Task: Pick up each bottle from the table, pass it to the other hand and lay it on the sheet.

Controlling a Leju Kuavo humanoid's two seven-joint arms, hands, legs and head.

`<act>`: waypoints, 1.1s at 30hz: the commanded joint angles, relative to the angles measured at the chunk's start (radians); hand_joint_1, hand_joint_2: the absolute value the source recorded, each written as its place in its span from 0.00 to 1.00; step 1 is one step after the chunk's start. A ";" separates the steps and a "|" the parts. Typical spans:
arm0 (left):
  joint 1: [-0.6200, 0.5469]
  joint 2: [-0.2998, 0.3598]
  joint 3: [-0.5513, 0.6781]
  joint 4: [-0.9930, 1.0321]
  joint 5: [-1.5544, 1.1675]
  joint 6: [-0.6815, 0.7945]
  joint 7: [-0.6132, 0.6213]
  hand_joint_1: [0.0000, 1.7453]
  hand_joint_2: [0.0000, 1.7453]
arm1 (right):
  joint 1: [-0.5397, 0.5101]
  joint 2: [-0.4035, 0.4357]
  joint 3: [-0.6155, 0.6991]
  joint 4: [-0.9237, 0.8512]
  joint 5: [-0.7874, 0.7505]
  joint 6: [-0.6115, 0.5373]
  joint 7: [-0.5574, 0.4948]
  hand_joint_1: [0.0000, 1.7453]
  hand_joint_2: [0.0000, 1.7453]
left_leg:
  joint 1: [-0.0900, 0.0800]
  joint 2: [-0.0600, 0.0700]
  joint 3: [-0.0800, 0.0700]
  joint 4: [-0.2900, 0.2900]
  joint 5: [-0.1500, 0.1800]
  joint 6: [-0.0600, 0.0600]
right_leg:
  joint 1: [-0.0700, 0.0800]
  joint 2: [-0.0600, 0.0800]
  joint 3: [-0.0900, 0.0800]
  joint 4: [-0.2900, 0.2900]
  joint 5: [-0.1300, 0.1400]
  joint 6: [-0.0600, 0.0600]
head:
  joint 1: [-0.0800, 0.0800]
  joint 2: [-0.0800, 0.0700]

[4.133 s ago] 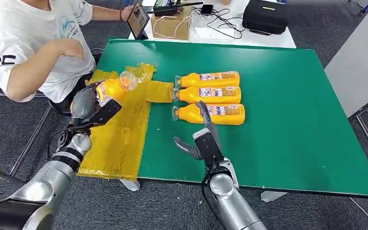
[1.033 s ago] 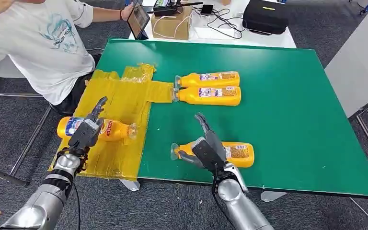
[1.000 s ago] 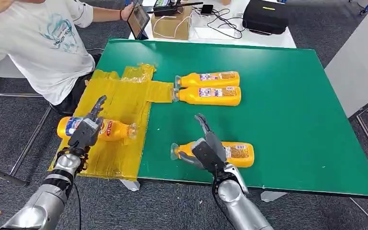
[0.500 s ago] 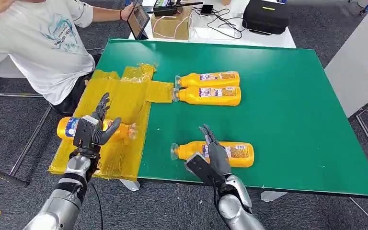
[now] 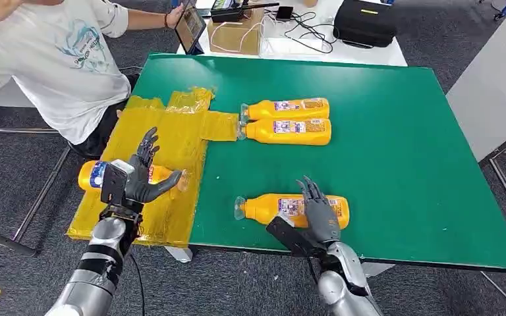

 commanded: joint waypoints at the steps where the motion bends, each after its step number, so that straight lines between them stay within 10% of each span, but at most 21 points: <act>1: -0.028 0.004 -0.018 0.020 0.084 -0.128 0.012 0.00 1.00 | -0.074 -0.061 -0.015 0.103 0.039 0.054 0.036 0.00 1.00 | 0.002 0.000 0.006 0.001 -0.003 -0.002 | 0.002 -0.001 0.007 0.000 -0.003 -0.002 | 0.000 0.000; 17: -0.048 -0.002 -0.075 0.125 0.037 -0.123 0.043 0.00 1.00 | -0.199 -0.085 0.009 0.380 0.114 0.171 0.104 0.00 1.00 | 0.001 -0.002 0.007 -0.001 -0.001 -0.001 | 0.002 -0.002 0.008 -0.002 -0.001 -0.001 | 0.000 0.000; 18: -0.046 -0.004 -0.076 0.127 0.037 -0.121 0.043 0.00 1.00 | -0.207 -0.087 0.019 0.397 0.120 0.182 0.103 0.85 1.00 | 0.002 -0.001 0.009 -0.001 -0.002 -0.001 | 0.002 -0.002 0.010 -0.002 -0.002 -0.002 | 0.000 0.000; 19: -0.046 -0.004 -0.080 0.135 0.034 -0.121 0.049 0.00 1.00 | -0.215 -0.088 0.027 0.420 0.121 0.198 0.104 0.97 1.00 | 0.001 -0.001 0.007 -0.001 -0.001 -0.001 | 0.002 -0.002 0.008 -0.002 -0.001 -0.001 | 0.000 0.000; 33: -0.077 -0.002 -0.089 0.175 0.037 -0.123 0.062 0.00 1.00 | -0.240 -0.087 0.028 0.476 0.051 0.283 0.043 1.00 1.00 | 0.002 -0.003 0.016 -0.001 -0.001 -0.001 | 0.002 -0.003 0.017 -0.005 -0.001 -0.001 | 0.000 0.000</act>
